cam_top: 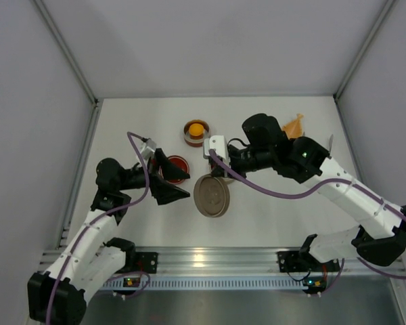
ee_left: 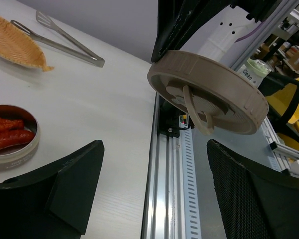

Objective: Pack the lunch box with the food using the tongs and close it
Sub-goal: Close the box lid on the packing box.

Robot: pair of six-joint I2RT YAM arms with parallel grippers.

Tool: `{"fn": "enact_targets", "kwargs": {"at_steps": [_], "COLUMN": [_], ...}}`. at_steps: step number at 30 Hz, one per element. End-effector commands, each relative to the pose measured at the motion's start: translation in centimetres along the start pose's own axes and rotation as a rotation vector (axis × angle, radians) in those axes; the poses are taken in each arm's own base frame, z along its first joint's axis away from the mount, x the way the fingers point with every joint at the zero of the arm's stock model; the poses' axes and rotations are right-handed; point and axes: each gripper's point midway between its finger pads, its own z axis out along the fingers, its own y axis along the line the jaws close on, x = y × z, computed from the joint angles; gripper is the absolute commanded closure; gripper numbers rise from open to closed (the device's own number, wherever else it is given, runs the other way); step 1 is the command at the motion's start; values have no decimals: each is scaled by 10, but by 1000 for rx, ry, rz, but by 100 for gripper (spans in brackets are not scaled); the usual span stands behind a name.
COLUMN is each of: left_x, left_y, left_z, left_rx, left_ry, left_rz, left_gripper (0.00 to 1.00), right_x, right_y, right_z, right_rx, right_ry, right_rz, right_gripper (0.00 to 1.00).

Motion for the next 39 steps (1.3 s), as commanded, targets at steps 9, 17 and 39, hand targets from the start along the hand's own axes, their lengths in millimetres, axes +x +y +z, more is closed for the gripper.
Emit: {"fn": "enact_targets", "kwargs": {"at_steps": [9, 17, 39], "left_x": [-12, -13, -15], "left_y": [-28, -30, -43], "left_z": [17, 23, 47], "left_rx": [93, 100, 213], "left_ry": [-16, -22, 3], "left_rz": [-139, -193, -362], "left_gripper": [17, 21, 50], "right_x": [-45, -42, -46], "right_y": [-19, -16, -11], "right_z": [-8, -5, -6], "right_rx": [71, 61, 80], "right_ry": [-117, -104, -101], "right_rz": [-58, -79, -111], "right_gripper": [100, 100, 100]}}
